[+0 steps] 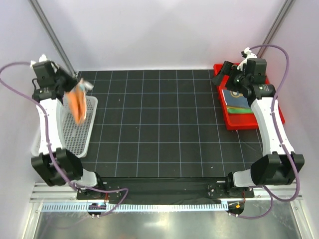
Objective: Fold and stack the towels
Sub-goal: Grab crumpled towel, then move the towel to the center of the board
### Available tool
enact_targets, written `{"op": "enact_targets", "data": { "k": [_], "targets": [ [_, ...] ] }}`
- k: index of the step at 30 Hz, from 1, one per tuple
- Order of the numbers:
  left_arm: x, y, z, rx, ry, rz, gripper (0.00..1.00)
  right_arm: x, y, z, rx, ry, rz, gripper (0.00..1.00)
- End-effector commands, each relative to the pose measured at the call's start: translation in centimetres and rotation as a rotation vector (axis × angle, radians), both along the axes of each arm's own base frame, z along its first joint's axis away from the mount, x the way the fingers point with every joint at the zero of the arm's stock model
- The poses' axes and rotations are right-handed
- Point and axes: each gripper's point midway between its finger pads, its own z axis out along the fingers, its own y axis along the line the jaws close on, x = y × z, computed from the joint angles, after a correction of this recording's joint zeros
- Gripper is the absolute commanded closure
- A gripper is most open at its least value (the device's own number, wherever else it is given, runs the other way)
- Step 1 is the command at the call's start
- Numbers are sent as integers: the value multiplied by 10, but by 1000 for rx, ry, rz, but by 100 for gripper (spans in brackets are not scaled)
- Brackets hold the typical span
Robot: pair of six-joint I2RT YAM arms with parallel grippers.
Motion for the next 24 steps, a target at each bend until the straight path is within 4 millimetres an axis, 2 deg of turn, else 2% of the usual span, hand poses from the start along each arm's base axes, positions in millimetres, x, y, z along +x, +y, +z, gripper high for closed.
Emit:
{"op": "enact_targets", "data": {
  "k": [1, 3, 4, 5, 6, 8, 9, 10, 11, 13, 14, 15, 16, 17, 18, 19, 20, 22, 23, 24],
  "targets": [
    [-6, -117, 131, -137, -401, -419, 100, -16, 22, 27, 77, -100, 80, 0],
    [-29, -176, 156, -186, -475, -630, 100, -21, 17, 16, 63, -70, 51, 0],
    [-34, -194, 158, -200, -500, -682, 100, -22, 16, 14, 64, -63, 37, 0],
    [-52, -230, 164, -219, -524, -783, 100, -24, 15, 6, 63, -43, 27, 0],
    [-59, -246, 159, -237, -525, -826, 100, -23, 16, 1, 71, -35, 22, 0],
    [-69, -278, 124, -281, -463, -897, 100, -23, 16, -18, 97, 12, -2, 0],
    [-68, -284, 107, -290, -426, -882, 99, -25, 27, -27, 94, 34, 18, 0],
    [-68, -293, 65, -322, -346, -885, 99, -27, 28, -35, 96, 57, 5, 1],
    [-76, -309, 40, -346, -289, -912, 98, -33, 30, -52, 94, 97, 2, 0],
    [-82, -326, -15, -376, -175, -911, 93, -36, 33, -66, 91, 106, -7, 0],
    [-98, -340, -59, -387, -68, -921, 92, -44, 35, -85, 95, 140, -12, 0],
    [-99, -343, -97, -373, 23, -889, 89, -45, 35, -92, 92, 143, -22, 0],
    [-106, -348, -119, -370, 81, -892, 88, -50, 39, -101, 86, 163, -23, 0],
    [-118, -352, -145, -362, 148, -916, 88, -59, 41, -120, 88, 206, -34, 0],
    [-120, -351, -168, -351, 211, -907, 87, -63, 43, -127, 86, 214, -37, 0],
    [-123, -348, -181, -336, 255, -890, 86, -67, 42, -136, 75, 231, -54, 0],
    [-127, -343, -193, -314, 289, -882, 79, -77, 44, -148, 86, 266, -67, 1],
    [-128, -337, -198, -270, 295, -870, 71, -88, 49, -160, 98, 297, -59, 2],
    [-128, -333, -199, -241, 297, -859, 69, -100, 55, -173, 92, 339, -41, 4],
    [-130, -326, -200, -196, 315, -854, 68, -107, 60, -176, 96, 353, -29, 5]
  ]
}}
